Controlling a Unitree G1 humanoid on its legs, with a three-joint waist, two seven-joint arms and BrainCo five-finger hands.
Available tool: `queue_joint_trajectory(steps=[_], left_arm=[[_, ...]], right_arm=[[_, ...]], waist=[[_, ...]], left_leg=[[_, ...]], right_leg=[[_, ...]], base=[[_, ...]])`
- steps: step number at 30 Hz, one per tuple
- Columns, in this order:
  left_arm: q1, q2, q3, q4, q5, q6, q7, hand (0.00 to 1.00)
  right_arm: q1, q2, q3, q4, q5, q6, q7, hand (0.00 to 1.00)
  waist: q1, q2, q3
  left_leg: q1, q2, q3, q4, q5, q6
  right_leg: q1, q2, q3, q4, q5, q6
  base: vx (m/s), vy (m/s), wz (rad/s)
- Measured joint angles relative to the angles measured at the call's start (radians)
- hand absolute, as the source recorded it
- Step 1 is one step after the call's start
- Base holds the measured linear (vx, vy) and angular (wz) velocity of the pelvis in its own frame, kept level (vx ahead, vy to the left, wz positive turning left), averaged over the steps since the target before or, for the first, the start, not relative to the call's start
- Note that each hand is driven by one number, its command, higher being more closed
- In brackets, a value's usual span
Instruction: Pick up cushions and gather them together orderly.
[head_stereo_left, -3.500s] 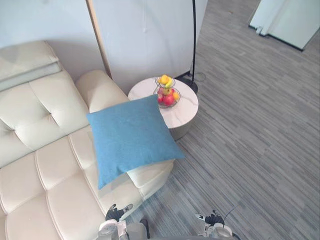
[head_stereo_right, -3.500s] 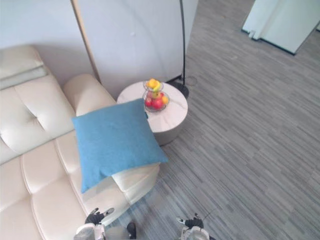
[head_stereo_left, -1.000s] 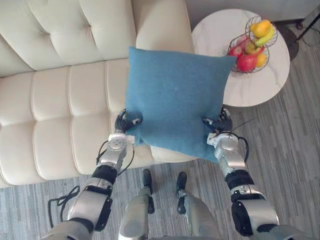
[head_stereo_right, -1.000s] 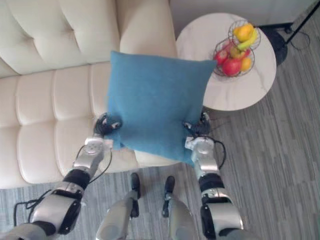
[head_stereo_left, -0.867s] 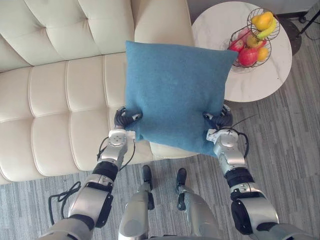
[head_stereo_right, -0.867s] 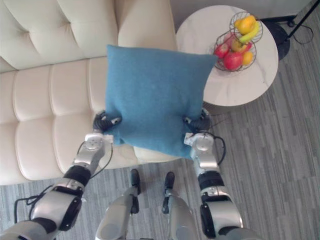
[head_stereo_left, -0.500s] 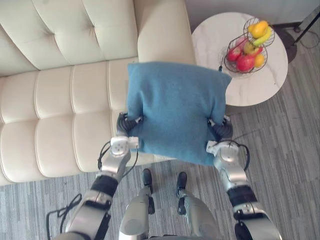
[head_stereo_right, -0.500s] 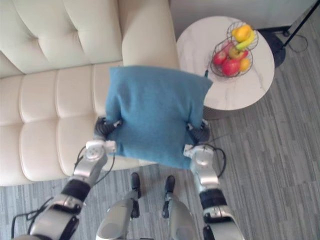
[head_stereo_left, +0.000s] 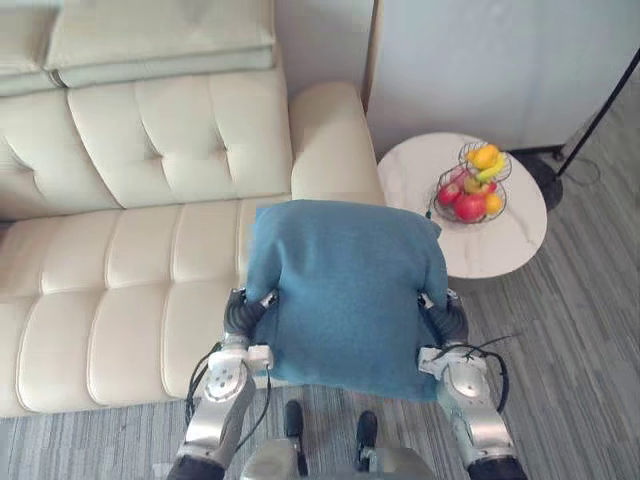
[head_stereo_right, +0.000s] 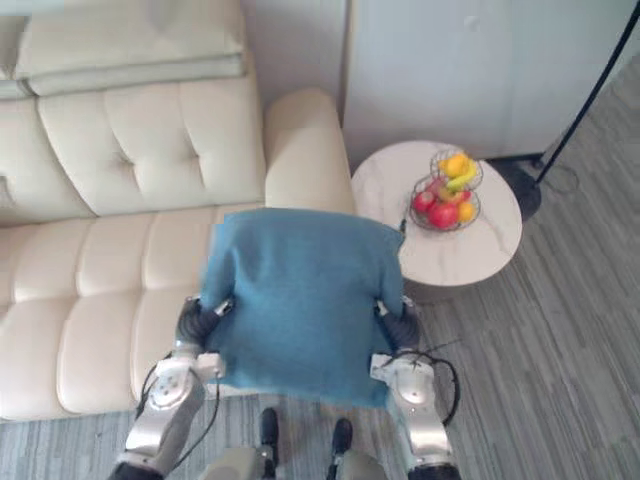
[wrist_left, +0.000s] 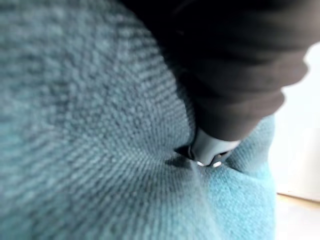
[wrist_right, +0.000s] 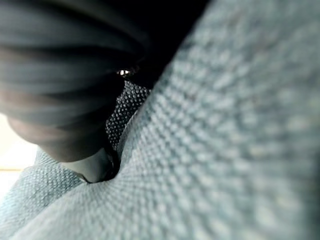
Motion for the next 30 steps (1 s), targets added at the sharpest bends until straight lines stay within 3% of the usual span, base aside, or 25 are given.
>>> queue_joint_trajectory(steps=[2, 5, 9, 12, 14, 15, 16, 17, 18, 19, 21, 22, 23, 24, 25, 27, 28, 29, 30], left_arm=[[0.04, -0.004, 0.005, -0.031, -0.001, -0.003, -0.001, 1.0], [0.115, -0.004, 0.02, -0.08, -0.003, -0.005, -0.002, 1.0], [0.203, -0.009, 0.026, -0.106, -0.039, -0.015, -0.002, 1.0], [0.197, -0.013, 0.028, -0.106, -0.04, -0.021, -0.003, 1.0], [0.184, -0.014, 0.033, -0.106, -0.041, -0.027, -0.003, 1.0], [0.184, -0.016, 0.035, -0.106, -0.042, -0.027, -0.003, 1.0], [0.173, -0.026, 0.039, -0.1, -0.049, -0.027, -0.003, 1.0], [0.168, -0.029, 0.039, -0.096, -0.055, -0.028, -0.003, 1.0], [0.149, -0.042, 0.04, -0.057, -0.064, -0.031, -0.003, 1.0], [0.147, -0.045, 0.04, -0.046, -0.069, -0.032, -0.003, 1.0], [0.144, -0.071, 0.024, -0.009, -0.08, -0.034, -0.003, 1.0], [0.144, -0.074, 0.015, -0.004, -0.08, -0.036, -0.003, 1.0], [0.144, -0.08, -0.003, -0.001, -0.08, -0.038, -0.003, 1.0], [0.103, -0.061, -0.023, 0.027, -0.079, -0.039, -0.006, 1.0], [0.089, -0.039, -0.024, 0.033, -0.079, -0.039, -0.006, 1.0], [0.085, -0.022, -0.023, 0.048, -0.079, -0.039, -0.006, 1.0], [0.085, -0.019, -0.022, 0.065, -0.079, -0.039, -0.006, 1.0], [0.085, -0.018, -0.021, 0.075, -0.079, -0.039, -0.01, 1.0], [0.087, -0.019, -0.018, 0.074, -0.078, -0.039, -0.021, 1.0]], right_arm=[[0.029, 0.003, 0.021, -0.019, 0.002, -0.02, 0.003, 1.0], [0.073, 0.011, 0.05, -0.064, 0.002, -0.022, 0.024, 1.0], [0.113, 0.009, 0.088, -0.082, -0.001, -0.023, 0.036, 1.0], [0.111, 0.006, 0.093, -0.08, -0.009, -0.026, 0.032, 1.0], [0.065, -0.001, 0.094, -0.039, -0.019, -0.036, 0.024, 1.0], [0.047, -0.003, 0.093, -0.022, -0.02, -0.037, 0.023, 1.0], [0.006, -0.009, 0.092, 0.019, -0.02, -0.037, 0.016, 1.0], [-0.006, -0.013, 0.092, 0.035, -0.021, -0.038, 0.013, 1.0], [-0.056, -0.023, 0.092, 0.098, -0.024, -0.037, 0.003, 1.0], [-0.068, -0.027, 0.092, 0.11, -0.028, -0.037, 0.0, 1.0], [-0.079, -0.063, 0.087, 0.123, -0.042, -0.037, -0.004, 1.0], [-0.079, -0.068, 0.081, 0.126, -0.042, -0.037, -0.004, 1.0], [-0.078, -0.08, 0.064, 0.132, -0.043, -0.037, -0.004, 1.0], [-0.081, -0.057, 0.029, 0.179, -0.052, -0.035, -0.005, 1.0], [-0.077, -0.027, 0.016, 0.215, -0.054, -0.028, -0.005, 1.0], [-0.063, 0.001, 0.014, 0.233, -0.055, -0.019, -0.005, 1.0], [-0.054, 0.006, 0.015, 0.235, -0.057, -0.013, -0.004, 1.0], [-0.05, 0.007, 0.015, 0.237, -0.057, -0.012, -0.002, 1.0], [-0.052, 0.006, 0.015, 0.242, -0.058, -0.011, -0.002, 1.0]], waist=[[0.0, -0.001, -0.032], [0.001, -0.002, -0.041], [0.007, 0.002, -0.099], [0.01, 0.0, -0.098], [0.013, -0.007, -0.095], [0.013, -0.01, -0.095], [0.013, -0.014, -0.092], [0.013, -0.014, -0.092], [0.022, -0.015, -0.091], [0.019, -0.015, -0.091], [0.006, 0.0, -0.099], [0.001, 0.014, -0.108], [-0.004, 0.042, -0.124], [-0.018, 0.022, -0.124], [-0.02, -0.012, -0.123], [-0.02, -0.028, -0.12], [-0.014, -0.028, -0.116], [0.001, -0.03, -0.106], [0.009, -0.028, -0.097]], left_leg=[[0.007, -0.001, -0.004, -0.018, 0.0, 0.0], [0.039, -0.006, -0.011, -0.025, -0.004, -0.003], [0.034, -0.009, -0.023, -0.026, 0.0, -0.007], [0.002, -0.016, -0.078, -0.003, 0.008, -0.01], [-0.093, -0.014, -0.111, 0.096, -0.024, -0.008], [-0.111, -0.007, -0.088, 0.122, -0.041, 0.001], [-0.165, 0.041, 0.021, 0.232, -0.088, 0.022], [-0.182, 0.063, 0.053, 0.274, -0.1, 0.031], [-0.204, 0.146, 0.143, 0.369, -0.119, 0.052], [-0.203, 0.169, 0.167, 0.381, -0.121, 0.048], [-0.17, 0.248, 0.227, 0.388, -0.14, 0.001], [-0.165, 0.26, 0.225, 0.379, -0.135, -0.009], [-0.154, 0.279, 0.218, 0.34, -0.122, -0.057], [-0.16, 0.213, 0.209, 0.315, -0.104, -0.123], [-0.161, 0.166, 0.203, 0.313, -0.115, -0.098], [-0.165, 0.139, 0.194, 0.351, -0.142, -0.065], [-0.168, 0.128, 0.194, 0.392, -0.18, -0.046], [-0.163, 0.107, 0.211, 0.414, -0.209, -0.019], [-0.155, 0.089, 0.219, 0.41, -0.218, -0.001]], right_leg=[[0.001, 0.001, -0.003, -0.003, -0.002, 0.002], [0.031, -0.002, -0.003, -0.003, -0.004, 0.004], [0.034, -0.005, -0.015, -0.002, -0.005, 0.005], [0.045, -0.011, -0.076, 0.0, -0.008, 0.009], [0.021, -0.024, -0.152, 0.031, -0.012, 0.005], [0.015, -0.028, -0.165, 0.034, -0.01, 0.003], [0.011, -0.041, -0.203, 0.036, -0.007, 0.0], [0.008, -0.045, -0.213, 0.039, -0.007, 0.0], [-0.003, -0.074, -0.23, 0.067, -0.007, 0.0], [-0.004, -0.087, -0.235, 0.07, -0.007, 0.001], [-0.006, -0.148, -0.26, 0.067, 0.019, 0.05], [-0.009, -0.156, -0.265, 0.065, 0.027, 0.064], [-0.02, -0.162, -0.276, 0.064, 0.039, 0.091], [-0.017, -0.221, -0.289, 0.063, 0.064, 0.104], [-0.011, -0.267, -0.319, 0.067, 0.1, 0.108], [-0.005, -0.308, -0.34, 0.101, 0.138, 0.12], [-0.037, -0.349, -0.333, 0.195, 0.147, 0.115], [-0.1, -0.407, -0.314, 0.322, 0.172, 0.078], [-0.161, -0.444, -0.309, 0.416, 0.199, -0.026]], base=[[-0.1, 0.022, 0.05], [-0.11, 0.019, 0.05], [-0.08, 0.005, 0.11], [-0.08, -0.013, 0.59], [-0.08, 0.014, 0.89], [-0.08, 0.051, 0.78], [-0.05, 0.04, 0.57], [-0.07, 0.13, 0.66], [-0.06, 0.149, 0.37], [-0.07, 0.278, 0.42], [-0.03, 0.359, 0.41], [-0.02, 0.45, 0.36], [-0.01, 0.492, 0.56], [-0.01, 0.574, 0.68], [0.0, 0.525, 0.7], [0.0, 0.409, 0.28], [-0.02, 0.421, -0.05], [-0.03, 0.488, -0.19], [-0.02, 0.384, -0.2]])
